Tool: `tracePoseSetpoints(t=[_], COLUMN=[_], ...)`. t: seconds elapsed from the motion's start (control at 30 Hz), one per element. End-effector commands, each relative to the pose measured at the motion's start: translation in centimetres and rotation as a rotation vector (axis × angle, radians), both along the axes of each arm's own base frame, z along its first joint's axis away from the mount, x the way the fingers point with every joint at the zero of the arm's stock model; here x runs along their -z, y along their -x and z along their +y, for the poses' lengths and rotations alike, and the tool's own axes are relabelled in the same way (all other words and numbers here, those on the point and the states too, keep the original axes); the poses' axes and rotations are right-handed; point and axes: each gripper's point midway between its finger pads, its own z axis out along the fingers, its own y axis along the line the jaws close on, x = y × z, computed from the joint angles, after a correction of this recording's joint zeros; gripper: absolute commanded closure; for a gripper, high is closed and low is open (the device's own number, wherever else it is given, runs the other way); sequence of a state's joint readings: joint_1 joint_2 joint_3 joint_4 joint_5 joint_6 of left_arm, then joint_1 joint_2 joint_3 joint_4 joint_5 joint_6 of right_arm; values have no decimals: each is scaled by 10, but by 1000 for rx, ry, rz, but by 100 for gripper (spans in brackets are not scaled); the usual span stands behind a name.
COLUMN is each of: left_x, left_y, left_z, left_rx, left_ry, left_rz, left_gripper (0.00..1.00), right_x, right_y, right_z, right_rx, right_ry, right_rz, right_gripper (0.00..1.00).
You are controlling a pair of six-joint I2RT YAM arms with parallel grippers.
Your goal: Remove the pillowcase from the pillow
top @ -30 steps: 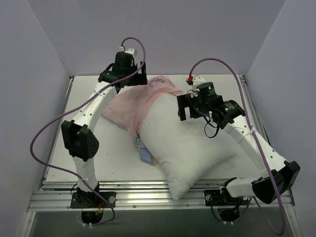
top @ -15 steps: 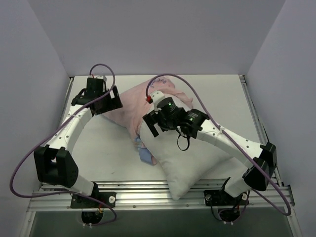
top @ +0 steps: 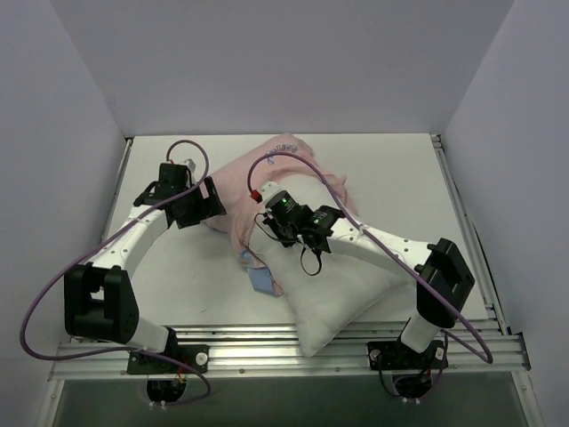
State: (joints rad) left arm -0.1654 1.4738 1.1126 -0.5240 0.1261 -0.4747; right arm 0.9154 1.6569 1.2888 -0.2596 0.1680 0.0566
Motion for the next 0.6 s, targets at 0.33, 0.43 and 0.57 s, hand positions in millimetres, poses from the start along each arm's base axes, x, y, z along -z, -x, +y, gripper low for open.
tracePoseSetpoints(t=[0.33,0.43,0.57], left_x=[-45,-59,-65], left_y=[8,17,25], left_z=[-65,-87,-103], left_rx=[293,387,456], left_ry=[239,262,256], left_rz=[-232,-294,-341], left_gripper=[7,7,7], right_x=[-29,-33,-39], right_y=[-6,-8,-10], right_z=[-53,-58,-60], right_rx=[89,85,80], right_ry=[-86,-79,-86], right_rz=[28,19,13], right_gripper=[100,100,100])
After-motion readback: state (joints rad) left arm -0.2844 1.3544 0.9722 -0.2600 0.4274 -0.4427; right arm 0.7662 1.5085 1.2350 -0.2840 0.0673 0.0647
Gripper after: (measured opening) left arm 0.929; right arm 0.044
